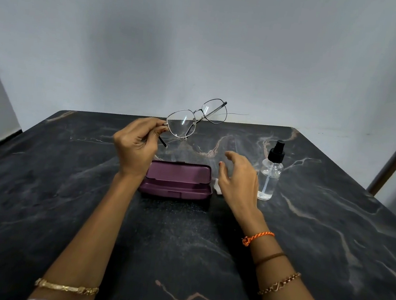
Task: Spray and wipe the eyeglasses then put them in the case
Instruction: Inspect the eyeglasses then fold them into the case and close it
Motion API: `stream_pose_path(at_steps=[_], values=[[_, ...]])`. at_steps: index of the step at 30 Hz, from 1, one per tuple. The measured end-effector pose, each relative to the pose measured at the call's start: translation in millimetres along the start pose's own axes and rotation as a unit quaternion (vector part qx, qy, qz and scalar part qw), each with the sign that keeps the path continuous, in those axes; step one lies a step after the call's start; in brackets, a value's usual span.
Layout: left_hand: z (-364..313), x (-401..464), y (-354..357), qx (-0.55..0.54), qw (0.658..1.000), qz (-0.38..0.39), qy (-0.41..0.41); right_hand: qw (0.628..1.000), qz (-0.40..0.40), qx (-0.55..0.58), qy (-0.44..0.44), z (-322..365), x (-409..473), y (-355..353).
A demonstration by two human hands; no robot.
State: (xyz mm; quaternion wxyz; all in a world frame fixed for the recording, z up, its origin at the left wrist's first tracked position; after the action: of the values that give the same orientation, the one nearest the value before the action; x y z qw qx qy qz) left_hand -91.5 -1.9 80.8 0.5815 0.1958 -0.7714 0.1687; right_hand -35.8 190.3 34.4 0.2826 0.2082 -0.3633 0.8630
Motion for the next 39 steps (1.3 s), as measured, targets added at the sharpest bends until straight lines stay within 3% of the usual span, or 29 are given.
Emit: stream_pose_path(at_steps=[8,15,20,25,39], values=[[-7.5,6.9,-4.6,0.003,0.999,-0.022,0.025,0.986,-0.100,0.117,-0.070,9.5,-4.9,-8.7],[-13.9,9.7,-10.6,0.014,0.999,-0.033,0.027,0.949,-0.117,0.293,0.004,18.3,6.0,-16.0],[-23.6,7.5,-19.1,0.034,0.997,-0.002,0.067,0.896,-0.097,0.414,0.130,28.1,30.4,-23.8],[-29.5,8.4,-24.1,0.044,0.994,0.021,0.100,0.881,0.000,0.437,0.180,39.9,44.7,-25.1],[-21.5,6.6,-18.3,0.046,0.990,0.038,0.126,0.860,-0.074,0.481,0.154,45.4,48.3,-18.2]])
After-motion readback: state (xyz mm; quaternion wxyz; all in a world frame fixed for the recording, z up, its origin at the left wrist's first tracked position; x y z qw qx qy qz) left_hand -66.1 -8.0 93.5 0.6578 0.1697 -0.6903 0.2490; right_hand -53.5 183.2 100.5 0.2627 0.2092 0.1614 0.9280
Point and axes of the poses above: each hand's wrist, its own x-axis towards the middle knuckle, its own y-axis out of the palm, z = x × y, the point moved 3 cm from there along x, towards the middle knuckle, and after that the axes turned 7 degrees about x, right-handed, at the moved point
